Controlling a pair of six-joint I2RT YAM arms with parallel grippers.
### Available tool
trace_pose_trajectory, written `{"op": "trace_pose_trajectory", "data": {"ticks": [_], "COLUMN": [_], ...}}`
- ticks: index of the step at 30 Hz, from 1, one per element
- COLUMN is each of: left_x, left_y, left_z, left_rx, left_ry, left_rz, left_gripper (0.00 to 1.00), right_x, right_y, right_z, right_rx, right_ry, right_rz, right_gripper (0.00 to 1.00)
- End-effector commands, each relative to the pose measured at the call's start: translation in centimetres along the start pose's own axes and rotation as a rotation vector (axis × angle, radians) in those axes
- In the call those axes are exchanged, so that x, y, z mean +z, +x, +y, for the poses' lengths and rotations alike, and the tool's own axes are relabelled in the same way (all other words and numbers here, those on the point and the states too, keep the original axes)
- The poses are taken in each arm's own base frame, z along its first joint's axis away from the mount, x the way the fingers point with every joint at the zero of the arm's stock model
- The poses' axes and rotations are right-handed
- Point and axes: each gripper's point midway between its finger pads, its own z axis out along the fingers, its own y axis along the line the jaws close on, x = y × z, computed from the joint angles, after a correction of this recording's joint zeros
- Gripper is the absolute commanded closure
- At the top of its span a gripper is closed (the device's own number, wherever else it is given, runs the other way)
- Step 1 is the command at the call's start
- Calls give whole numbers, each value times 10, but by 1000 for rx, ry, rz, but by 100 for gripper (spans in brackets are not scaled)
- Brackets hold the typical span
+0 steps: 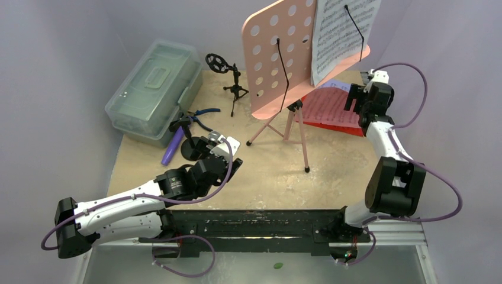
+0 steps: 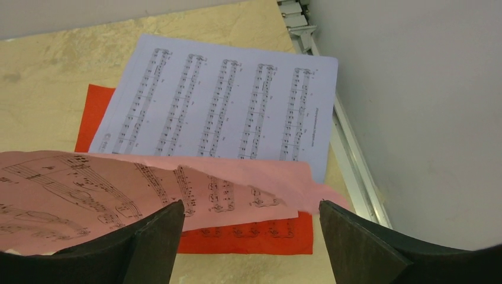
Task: Pack up the instrument practice props
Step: Place the sheet music at the center of the board.
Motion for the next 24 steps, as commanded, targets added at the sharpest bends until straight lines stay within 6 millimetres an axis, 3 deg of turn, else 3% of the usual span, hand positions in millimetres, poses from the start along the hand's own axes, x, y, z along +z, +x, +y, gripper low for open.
{"op": "trace_pose_trajectory", "data": {"ticks": [1,8,15,24], "left_x": [0,0,1,1], "left_y": [-4,-4,-3,-3], "left_z": [3,4,3,3], "left_rx": [-10,-11,-11,-12], "left_ry": [-5,-5,-4,-2], "left_rz": [-13,-12,-9,-8], "left_gripper": [1,1,1,1], "right_x": [-14,-33,-73,-103], "right_y": [-22,-27,-29,-28], "right_z": [-7,-6,24,36], "right_rx": [24,-17,-106,-127], "right_ry": [-26,-169,-489,-634], "right_rz": [-80,-100,-161,-219], "right_gripper": [11,4,1,1]}}
